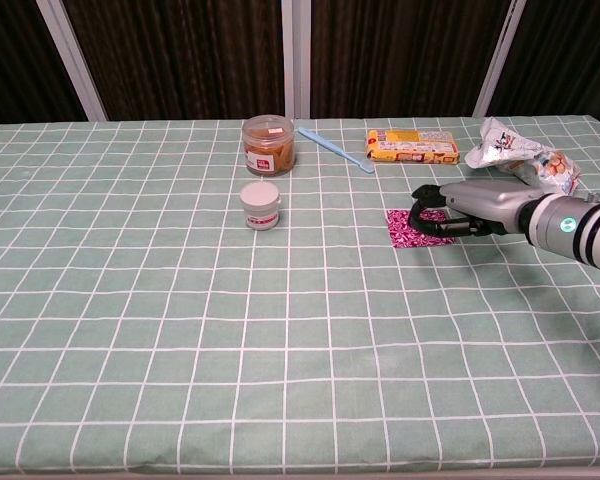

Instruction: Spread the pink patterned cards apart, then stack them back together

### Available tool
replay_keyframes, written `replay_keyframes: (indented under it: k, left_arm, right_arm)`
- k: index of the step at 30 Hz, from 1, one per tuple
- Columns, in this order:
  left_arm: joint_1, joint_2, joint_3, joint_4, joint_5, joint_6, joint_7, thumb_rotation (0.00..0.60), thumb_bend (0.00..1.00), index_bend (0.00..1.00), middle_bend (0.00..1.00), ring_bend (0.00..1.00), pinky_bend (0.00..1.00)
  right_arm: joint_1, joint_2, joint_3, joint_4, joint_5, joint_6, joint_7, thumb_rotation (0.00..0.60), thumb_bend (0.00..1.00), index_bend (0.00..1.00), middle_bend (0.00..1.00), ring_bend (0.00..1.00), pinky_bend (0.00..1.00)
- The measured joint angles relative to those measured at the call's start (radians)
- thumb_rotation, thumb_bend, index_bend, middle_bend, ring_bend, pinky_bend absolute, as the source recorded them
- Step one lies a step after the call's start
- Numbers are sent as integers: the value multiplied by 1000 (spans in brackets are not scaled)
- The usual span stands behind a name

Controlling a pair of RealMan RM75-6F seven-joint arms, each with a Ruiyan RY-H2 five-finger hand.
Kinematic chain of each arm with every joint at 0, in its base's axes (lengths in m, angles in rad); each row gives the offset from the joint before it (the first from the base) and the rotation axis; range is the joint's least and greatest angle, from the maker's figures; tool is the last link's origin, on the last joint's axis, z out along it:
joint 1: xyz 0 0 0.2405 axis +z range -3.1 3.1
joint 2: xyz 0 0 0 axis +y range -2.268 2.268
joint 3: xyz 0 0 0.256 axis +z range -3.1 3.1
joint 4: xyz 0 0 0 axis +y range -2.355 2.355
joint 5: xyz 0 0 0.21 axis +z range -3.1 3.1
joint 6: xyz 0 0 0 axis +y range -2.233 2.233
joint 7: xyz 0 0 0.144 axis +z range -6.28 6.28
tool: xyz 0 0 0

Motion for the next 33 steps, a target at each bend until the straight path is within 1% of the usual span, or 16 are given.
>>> replay_keyframes:
  k: [12,16,19,23,26,29,33]
  left_arm:
    - [-4,-9,-1,9,3,-5,-6,600,90,216,215,180,189]
    - [-4,-10,0,11,2,-7,-9,600,90,216,216,180,189]
    - [-3,-10,0,12,3,-6,-11,600,90,216,215,180,189]
    - [0,-10,1,11,5,0,-11,600,90,216,215,180,189]
    - [4,-8,2,9,4,3,-12,600,90,216,215,180,189]
    - [8,-8,5,8,5,6,-14,600,91,216,215,180,190]
    - [10,-7,6,7,5,7,-17,600,90,216,216,180,189]
  right_arm:
    - [-71,95,-72,-193,-46,83,-56,34,395,250,1,0,0]
    - [-89,132,-86,-259,-54,109,-84,30,395,251,0,0,0]
    - [-98,157,-85,-296,-52,130,-109,28,396,250,0,0,0]
    - [-97,159,-65,-300,-34,139,-121,38,394,250,1,0,0]
    - [-91,148,-55,-281,-17,129,-129,29,395,250,1,0,0]
    - [-84,131,-54,-258,-7,109,-137,31,397,250,1,0,0]
    - [-83,109,-65,-237,-5,95,-141,37,394,251,1,0,0]
